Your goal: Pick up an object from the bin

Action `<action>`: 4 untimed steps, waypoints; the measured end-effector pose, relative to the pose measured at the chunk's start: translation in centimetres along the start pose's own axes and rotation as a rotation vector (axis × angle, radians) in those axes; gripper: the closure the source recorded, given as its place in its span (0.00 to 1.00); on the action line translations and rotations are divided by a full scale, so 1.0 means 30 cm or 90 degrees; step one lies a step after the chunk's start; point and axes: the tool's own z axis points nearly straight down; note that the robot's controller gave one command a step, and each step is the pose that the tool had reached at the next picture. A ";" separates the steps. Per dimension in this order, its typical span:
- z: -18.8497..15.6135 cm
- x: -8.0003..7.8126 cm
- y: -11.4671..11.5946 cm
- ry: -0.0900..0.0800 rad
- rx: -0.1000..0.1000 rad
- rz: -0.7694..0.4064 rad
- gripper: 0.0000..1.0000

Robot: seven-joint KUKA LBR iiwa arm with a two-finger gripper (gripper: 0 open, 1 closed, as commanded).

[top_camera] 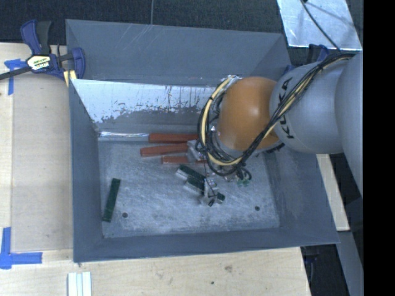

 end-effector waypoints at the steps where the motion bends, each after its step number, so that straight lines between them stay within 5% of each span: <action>1: -0.022 -0.011 0.005 -0.007 0.000 0.000 1.00; 2: -0.009 -0.002 0.005 -0.002 0.000 0.000 0.00; 3: -0.022 -0.011 0.004 -0.008 0.000 0.000 1.00; 4: -0.612 0.055 0.090 -0.007 0.001 -0.012 1.00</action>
Offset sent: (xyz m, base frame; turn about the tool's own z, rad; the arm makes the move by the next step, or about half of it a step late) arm 0.0000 0.0000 0.0000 0.0000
